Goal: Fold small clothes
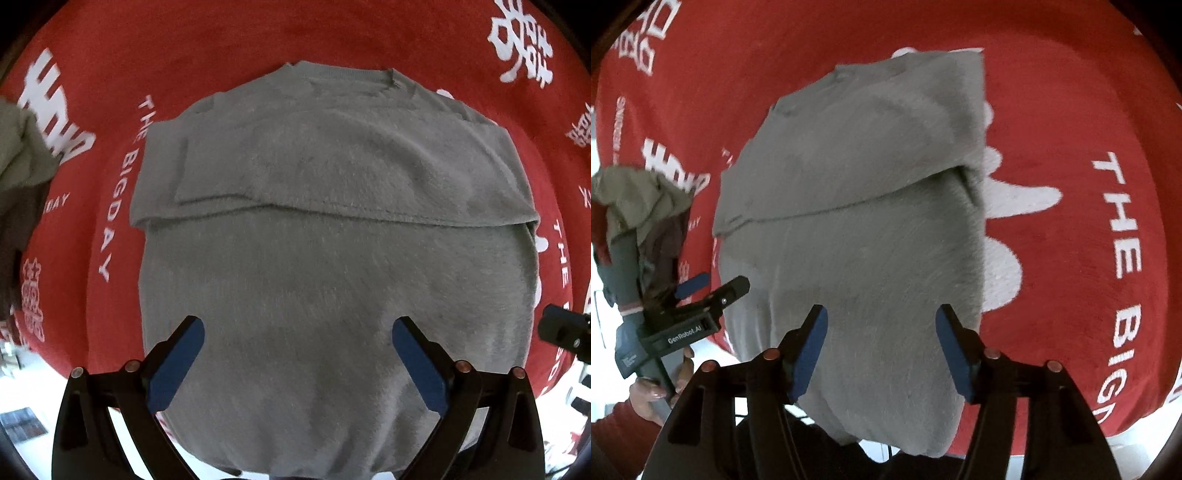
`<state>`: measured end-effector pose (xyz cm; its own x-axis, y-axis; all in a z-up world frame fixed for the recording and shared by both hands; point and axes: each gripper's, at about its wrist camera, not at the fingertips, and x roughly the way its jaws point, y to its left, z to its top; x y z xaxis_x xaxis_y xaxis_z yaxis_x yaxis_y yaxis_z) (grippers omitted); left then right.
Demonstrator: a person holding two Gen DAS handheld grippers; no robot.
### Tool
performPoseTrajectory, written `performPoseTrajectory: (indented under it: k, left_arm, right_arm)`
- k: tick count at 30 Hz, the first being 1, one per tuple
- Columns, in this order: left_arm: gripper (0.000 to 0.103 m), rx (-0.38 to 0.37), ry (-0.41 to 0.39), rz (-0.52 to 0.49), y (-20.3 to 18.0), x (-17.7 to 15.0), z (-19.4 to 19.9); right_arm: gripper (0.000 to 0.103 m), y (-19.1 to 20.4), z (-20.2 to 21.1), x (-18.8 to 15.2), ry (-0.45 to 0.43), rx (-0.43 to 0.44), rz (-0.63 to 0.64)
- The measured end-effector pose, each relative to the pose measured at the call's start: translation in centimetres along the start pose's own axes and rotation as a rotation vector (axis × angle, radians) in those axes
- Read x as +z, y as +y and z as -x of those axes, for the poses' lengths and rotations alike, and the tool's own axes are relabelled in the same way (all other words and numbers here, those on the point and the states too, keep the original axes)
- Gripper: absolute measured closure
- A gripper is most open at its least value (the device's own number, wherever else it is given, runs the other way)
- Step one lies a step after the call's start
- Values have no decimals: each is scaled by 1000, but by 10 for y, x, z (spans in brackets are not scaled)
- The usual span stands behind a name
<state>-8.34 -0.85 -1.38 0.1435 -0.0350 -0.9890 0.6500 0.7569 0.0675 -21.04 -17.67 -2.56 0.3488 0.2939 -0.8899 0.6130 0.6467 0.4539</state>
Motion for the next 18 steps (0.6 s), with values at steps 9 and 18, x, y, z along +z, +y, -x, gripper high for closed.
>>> performPoseTrajectory:
  k: [9,18]
  left_arm:
    - [1,-14,11,80,10,-41,15]
    - [1,-24,11,79,41,-87,17]
  right_arm:
    - [38,13,-3,-14,57,21,86]
    - [38,36,-11,-53,62,26,90]
